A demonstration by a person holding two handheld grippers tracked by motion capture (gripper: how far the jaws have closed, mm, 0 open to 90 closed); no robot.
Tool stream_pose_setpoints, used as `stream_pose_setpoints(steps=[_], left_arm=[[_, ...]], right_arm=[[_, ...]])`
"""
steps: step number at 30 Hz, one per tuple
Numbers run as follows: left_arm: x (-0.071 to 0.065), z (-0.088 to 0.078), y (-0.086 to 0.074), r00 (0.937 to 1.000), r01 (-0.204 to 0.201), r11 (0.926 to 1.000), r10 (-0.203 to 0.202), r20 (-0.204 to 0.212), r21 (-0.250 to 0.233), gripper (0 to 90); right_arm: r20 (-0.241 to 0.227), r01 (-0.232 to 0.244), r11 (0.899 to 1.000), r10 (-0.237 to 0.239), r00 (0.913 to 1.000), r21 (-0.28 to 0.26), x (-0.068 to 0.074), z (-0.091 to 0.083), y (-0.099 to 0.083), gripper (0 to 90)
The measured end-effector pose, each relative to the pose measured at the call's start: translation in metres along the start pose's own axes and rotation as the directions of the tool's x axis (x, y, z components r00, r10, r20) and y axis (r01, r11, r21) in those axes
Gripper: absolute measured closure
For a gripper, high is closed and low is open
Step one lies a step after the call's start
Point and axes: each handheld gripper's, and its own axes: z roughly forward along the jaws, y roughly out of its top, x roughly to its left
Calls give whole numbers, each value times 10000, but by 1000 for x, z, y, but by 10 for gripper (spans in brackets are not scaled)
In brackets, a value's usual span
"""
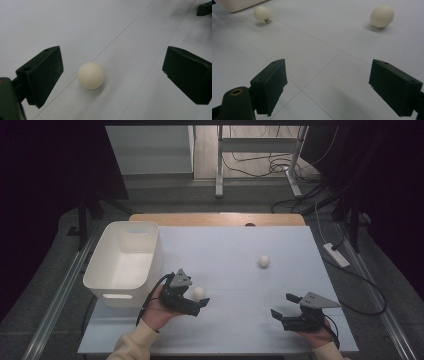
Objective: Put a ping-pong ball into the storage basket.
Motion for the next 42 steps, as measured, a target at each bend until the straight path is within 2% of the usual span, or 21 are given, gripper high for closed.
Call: stream_pose_setpoints(steps=[20, 31, 36, 42], left_arm=[[3, 14, 8, 9999, 14, 9996, -18, 126, 281, 42], [8, 20, 6, 9999, 134, 9978, -139, 84, 654, 40], [11, 25, 6, 9995, 302, 9951, -296, -78, 938, 39], [14, 33, 4, 9992, 326, 9914, -292, -286, 1266, 39]], right_arm=[[7, 4, 10000, -4, 10000, 9, 0, 0, 0, 145], [40, 1, 10000, -1, 10000, 46, -1, 0, 0, 145], [40, -4, 10000, 4, 10000, 31, -1, 0, -1, 146], [26, 4, 10000, -4, 10000, 22, -1, 0, -1, 145]])
